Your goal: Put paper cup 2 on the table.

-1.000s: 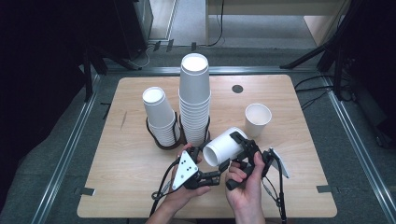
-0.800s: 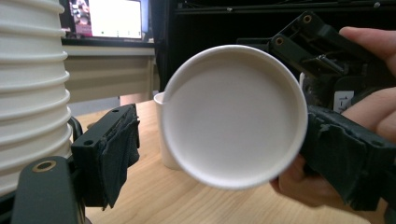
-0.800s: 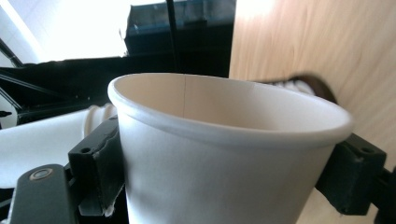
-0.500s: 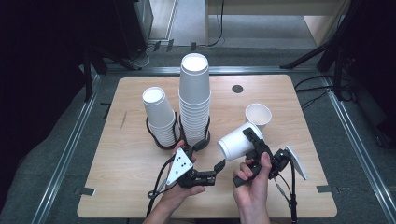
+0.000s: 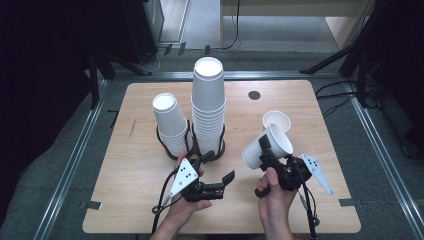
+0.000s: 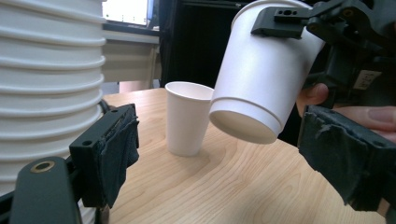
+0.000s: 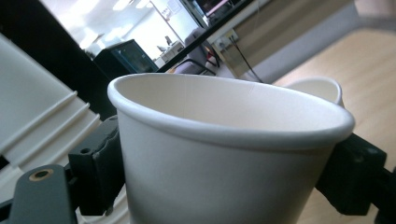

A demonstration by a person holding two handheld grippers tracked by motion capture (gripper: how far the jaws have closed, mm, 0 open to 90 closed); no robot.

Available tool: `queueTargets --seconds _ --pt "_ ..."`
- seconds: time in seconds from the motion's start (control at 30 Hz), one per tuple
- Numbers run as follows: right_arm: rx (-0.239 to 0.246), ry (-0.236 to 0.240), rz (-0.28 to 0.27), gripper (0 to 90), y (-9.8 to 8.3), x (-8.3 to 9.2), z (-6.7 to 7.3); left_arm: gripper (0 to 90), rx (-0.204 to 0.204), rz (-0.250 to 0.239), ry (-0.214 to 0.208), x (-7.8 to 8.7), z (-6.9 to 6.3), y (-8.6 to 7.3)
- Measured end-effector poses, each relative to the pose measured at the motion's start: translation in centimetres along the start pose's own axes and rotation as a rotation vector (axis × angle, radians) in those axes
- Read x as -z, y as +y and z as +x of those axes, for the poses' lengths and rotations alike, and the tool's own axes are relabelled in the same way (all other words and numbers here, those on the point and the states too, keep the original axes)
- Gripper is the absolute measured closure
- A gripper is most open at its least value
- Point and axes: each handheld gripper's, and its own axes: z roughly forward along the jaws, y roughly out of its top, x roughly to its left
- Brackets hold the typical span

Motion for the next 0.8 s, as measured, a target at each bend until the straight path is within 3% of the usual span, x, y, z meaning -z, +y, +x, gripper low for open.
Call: queueTargets --seconds 0.17,0.27,0.3,0.43,0.5,0.57,0.63,0.8 --pt "0.2 0.006 -0.039 14.5 -0.6 0.1 0.9 12.6 0.009 0.005 0.025 0.7 0.6 0.1" --pt "0.262 0.008 -0.046 14.4 -0.8 0.1 1.1 12.6 0.008 0.007 0.038 1.0 0.7 0.1" --pt "0.335 0.004 -0.052 14.4 -1.1 0.1 1.2 12.7 0.013 0.009 0.043 1.2 0.9 0.2" --pt "0.456 -0.011 -0.065 14.3 -1.7 -0.1 1.3 12.7 0.015 0.013 0.057 1.7 1.3 0.2" --pt "0.475 -0.012 -0.071 14.4 -1.8 -0.1 1.3 12.7 0.014 0.014 0.059 1.8 1.4 0.2" --pt "0.528 -0.024 -0.084 14.3 -2.1 -0.3 1.0 12.8 0.019 0.011 0.078 2.0 1.6 0.2" --pt "0.545 -0.03 -0.085 14.4 -2.3 -0.4 0.9 13.0 0.042 -0.004 0.093 2.3 1.9 0.3" --pt "0.604 0.007 -0.082 14.5 -3.2 -1.1 -0.1 13.0 0.056 -0.003 0.105 2.7 2.6 0.4"
